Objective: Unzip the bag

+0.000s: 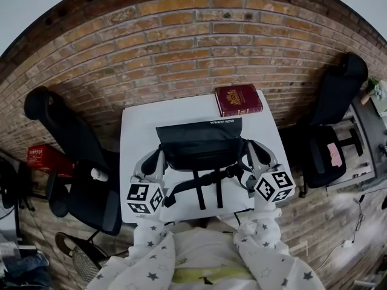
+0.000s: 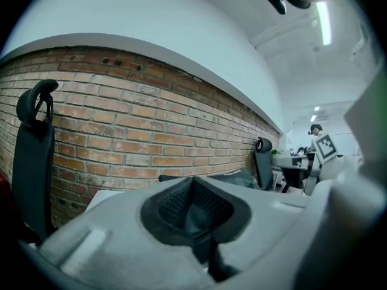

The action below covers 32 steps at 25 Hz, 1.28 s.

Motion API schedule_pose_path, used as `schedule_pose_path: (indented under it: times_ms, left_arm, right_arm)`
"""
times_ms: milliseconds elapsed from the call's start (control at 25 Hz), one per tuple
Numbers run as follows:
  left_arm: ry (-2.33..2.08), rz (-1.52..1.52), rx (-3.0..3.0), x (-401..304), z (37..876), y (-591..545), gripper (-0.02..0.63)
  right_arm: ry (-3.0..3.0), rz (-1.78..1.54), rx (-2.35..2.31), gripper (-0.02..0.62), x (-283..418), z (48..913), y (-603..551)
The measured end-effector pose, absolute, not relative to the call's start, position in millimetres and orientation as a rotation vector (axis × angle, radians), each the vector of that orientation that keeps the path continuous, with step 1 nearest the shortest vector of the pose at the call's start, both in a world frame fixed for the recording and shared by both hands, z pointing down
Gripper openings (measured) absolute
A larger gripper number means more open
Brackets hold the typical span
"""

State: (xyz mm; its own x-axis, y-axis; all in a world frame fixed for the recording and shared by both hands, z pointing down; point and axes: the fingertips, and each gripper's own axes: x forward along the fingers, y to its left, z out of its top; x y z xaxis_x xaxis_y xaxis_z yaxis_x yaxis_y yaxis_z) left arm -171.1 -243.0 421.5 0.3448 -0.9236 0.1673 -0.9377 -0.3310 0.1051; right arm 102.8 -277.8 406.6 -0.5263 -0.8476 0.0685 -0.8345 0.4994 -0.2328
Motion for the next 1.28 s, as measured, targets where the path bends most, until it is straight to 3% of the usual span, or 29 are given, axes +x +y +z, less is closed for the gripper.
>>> schedule_pose_path:
  times_ms: [1280]
  left_arm:
    - [-1.832,0.057,2.425,-209.0,384.3,-247.8,-0.002]
  right_arm:
    - [2.586,-0.283,-1.410,0.008,93.9,372.6,-283.5]
